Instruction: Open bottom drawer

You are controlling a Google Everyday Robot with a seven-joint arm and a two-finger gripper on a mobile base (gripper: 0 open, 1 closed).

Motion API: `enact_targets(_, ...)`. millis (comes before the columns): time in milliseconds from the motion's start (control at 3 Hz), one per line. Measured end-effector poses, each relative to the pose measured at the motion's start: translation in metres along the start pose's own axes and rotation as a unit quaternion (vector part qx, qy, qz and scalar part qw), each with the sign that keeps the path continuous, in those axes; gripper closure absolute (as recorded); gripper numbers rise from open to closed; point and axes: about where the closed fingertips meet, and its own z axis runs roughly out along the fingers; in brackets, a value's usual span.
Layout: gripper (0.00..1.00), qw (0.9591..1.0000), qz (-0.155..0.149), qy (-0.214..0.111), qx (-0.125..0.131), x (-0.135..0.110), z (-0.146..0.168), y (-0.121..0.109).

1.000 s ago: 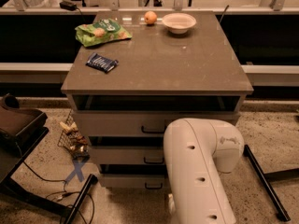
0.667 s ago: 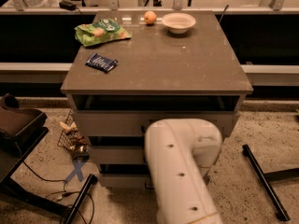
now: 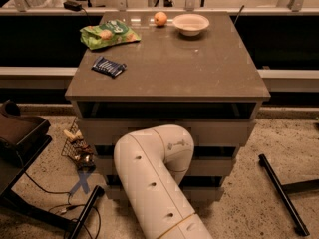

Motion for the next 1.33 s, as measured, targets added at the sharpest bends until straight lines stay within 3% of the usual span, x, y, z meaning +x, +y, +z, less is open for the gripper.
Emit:
enact_targets(333, 0.24, 1.0, 0.0, 0.0, 0.0, 0.0, 0.0, 0.0)
enact_targets(667, 0.55, 1.0, 0.001, 0.001, 0.0, 0.0, 0.001, 0.0)
enact_targets(1000, 0.79, 1.0, 0.001, 0.001, 0.0, 0.001, 0.001, 0.0)
enact_targets(1333, 0.99, 0.9998, 0.006, -0.014, -0.009, 0.003, -0.008, 0.019)
